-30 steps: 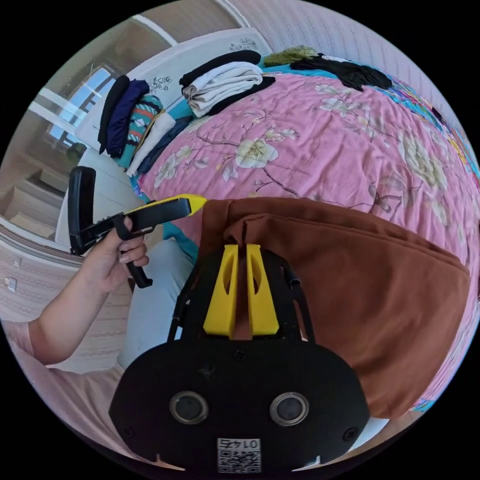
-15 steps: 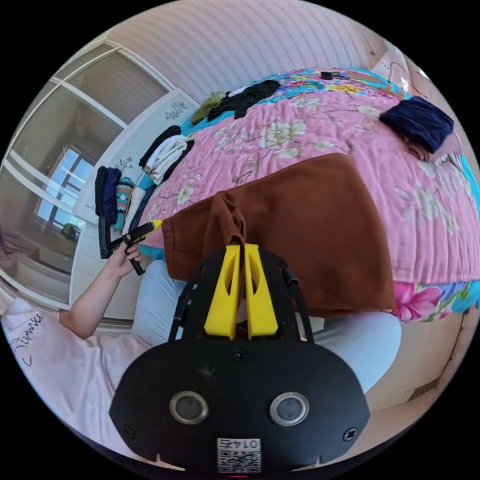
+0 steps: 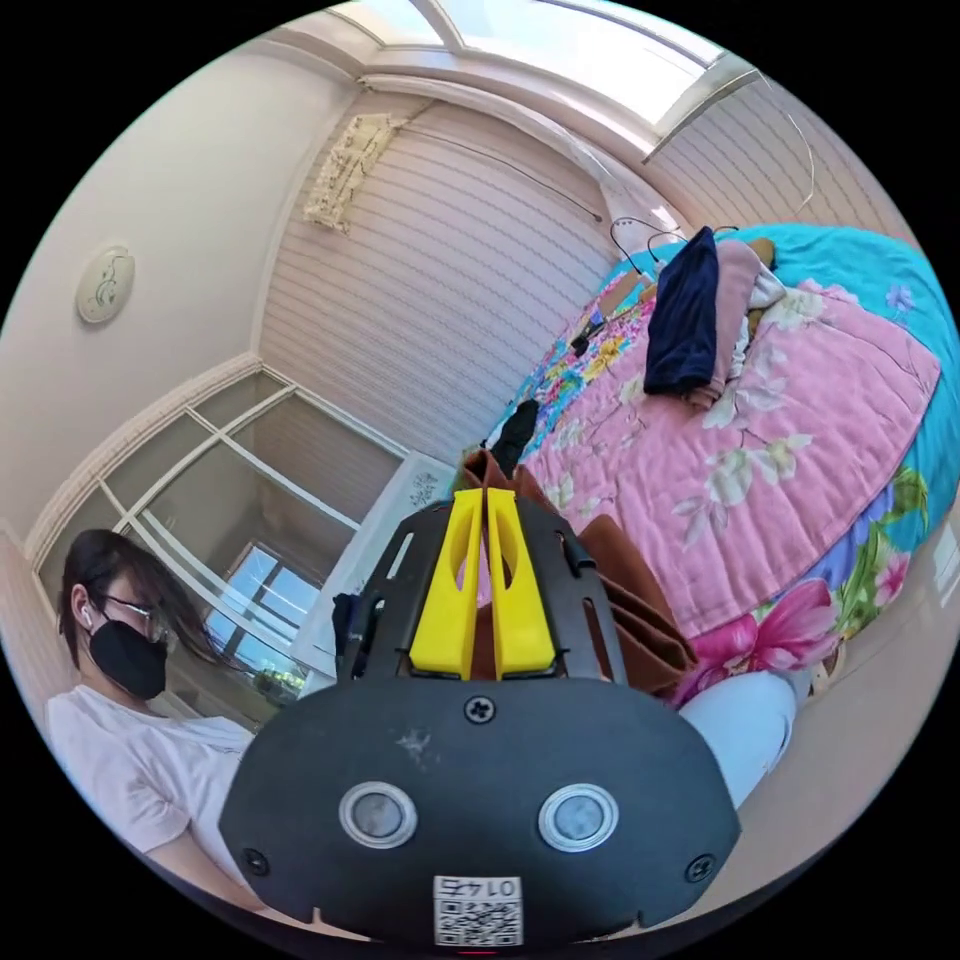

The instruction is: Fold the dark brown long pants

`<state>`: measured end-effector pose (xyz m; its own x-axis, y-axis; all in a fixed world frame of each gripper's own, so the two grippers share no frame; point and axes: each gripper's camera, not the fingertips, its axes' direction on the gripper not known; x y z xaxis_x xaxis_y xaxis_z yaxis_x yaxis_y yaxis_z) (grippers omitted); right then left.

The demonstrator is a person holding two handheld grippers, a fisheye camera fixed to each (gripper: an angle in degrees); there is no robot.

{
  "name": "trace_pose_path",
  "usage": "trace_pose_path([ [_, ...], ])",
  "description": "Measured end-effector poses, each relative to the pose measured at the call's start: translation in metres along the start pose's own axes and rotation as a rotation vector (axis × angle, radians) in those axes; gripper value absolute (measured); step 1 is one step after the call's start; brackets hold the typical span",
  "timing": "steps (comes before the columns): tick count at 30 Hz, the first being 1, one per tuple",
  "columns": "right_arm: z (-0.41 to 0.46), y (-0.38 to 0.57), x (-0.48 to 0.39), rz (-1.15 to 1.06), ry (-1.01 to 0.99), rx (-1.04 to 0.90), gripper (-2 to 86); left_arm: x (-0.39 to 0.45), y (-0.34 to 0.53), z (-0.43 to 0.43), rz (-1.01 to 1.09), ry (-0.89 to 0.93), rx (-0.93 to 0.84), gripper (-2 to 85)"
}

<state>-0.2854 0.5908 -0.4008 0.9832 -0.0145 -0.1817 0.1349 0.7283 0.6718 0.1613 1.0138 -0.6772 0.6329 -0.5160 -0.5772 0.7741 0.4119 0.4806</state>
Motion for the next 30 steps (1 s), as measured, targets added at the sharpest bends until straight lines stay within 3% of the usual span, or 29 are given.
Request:
trace_pose_path([
  [7, -0.05, -0.123, -0.06, -0.264, 0.034, 0.171, 0.0, 0.087, -0.092, -0.118, 0.316, 0.041, 0.33, -1.0],
  [10, -0.067, -0.151, -0.071, -0.32, 0.125, 0.211, 0.0, 0.084, -0.08, -0.171, 0.39, 0.024, 0.439, -1.0],
  [12, -0.075, -0.156, -0.063, -0.316, 0.188, 0.217, 0.1, 0.065, -0.056, -0.189, 0.4, -0.05, 0.42, -1.0],
  [15, -0.079, -0.141, -0.023, -0.223, 0.307, 0.155, 0.1, 0.0, 0.003, -0.185, 0.271, -0.192, 0.275, -0.9],
  [17, -0.077, -0.122, 0.019, -0.088, 0.395, 0.087, 0.2, -0.073, 0.059, -0.159, -0.017, -0.323, 0.095, -0.9],
  [19, -0.069, -0.086, 0.079, 0.145, 0.499, -0.024, 0.1, -0.121, 0.105, -0.146, -0.247, -0.399, 0.028, -0.9],
  [22, -0.053, -0.044, 0.118, 0.345, 0.625, -0.106, 0.0, -0.162, 0.146, -0.149, -0.451, -0.333, 0.008, -0.9],
  [26, -0.017, -0.052, 0.104, 0.305, 0.777, -0.178, -0.1, -0.176, 0.148, -0.166, -0.474, -0.322, 0.053, -0.2],
  [30, 0.084, -0.115, 0.036, -0.029, 0.927, -0.197, 0.4, -0.194, 0.144, -0.172, -0.527, -0.189, 0.096, 4.8],
])
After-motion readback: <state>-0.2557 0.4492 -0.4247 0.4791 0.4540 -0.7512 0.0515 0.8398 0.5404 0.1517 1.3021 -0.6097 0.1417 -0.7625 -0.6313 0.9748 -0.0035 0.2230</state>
